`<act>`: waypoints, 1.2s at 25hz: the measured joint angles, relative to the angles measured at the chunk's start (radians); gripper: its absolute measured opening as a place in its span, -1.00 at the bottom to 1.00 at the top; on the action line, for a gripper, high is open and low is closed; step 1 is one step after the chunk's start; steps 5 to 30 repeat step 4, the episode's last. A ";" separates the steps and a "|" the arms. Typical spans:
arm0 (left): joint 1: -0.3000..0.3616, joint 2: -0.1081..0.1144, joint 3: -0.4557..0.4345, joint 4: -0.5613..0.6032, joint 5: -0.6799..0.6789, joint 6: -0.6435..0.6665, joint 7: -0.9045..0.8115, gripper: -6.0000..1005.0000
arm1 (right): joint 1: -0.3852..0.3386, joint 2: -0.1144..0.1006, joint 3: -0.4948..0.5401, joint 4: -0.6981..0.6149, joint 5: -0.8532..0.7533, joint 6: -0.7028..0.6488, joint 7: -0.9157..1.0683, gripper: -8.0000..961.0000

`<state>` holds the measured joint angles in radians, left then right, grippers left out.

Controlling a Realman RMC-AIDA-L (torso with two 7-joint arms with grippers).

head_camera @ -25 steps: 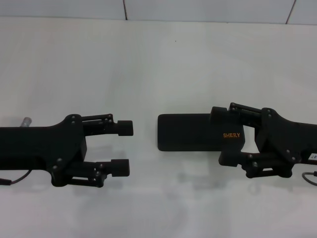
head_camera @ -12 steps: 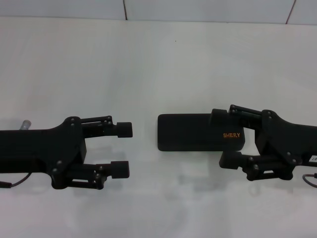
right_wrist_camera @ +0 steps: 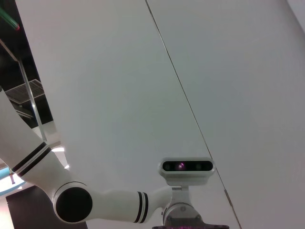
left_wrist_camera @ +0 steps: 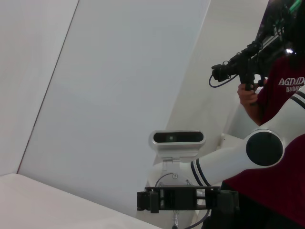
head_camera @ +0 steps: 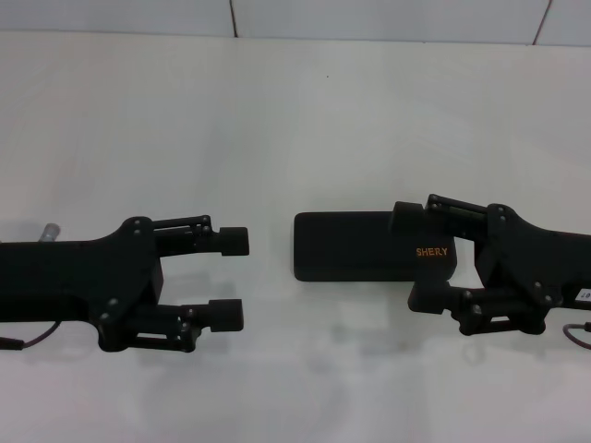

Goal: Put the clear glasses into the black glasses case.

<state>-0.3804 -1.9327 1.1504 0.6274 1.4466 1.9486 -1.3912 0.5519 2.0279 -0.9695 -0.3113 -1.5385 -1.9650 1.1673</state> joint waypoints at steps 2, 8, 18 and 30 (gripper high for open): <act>0.000 0.000 0.000 0.000 0.000 0.000 0.000 0.59 | 0.001 0.000 0.000 0.000 0.000 0.000 -0.001 0.83; 0.000 0.000 0.000 0.000 0.002 -0.001 0.000 0.59 | 0.002 0.000 0.000 0.000 0.002 0.000 -0.004 0.83; 0.000 0.000 0.000 0.000 0.002 -0.001 0.000 0.59 | 0.002 0.000 0.000 0.000 0.002 0.000 -0.004 0.83; 0.000 0.000 0.000 0.000 0.002 -0.001 0.000 0.59 | 0.002 0.000 0.000 0.000 0.002 0.000 -0.004 0.83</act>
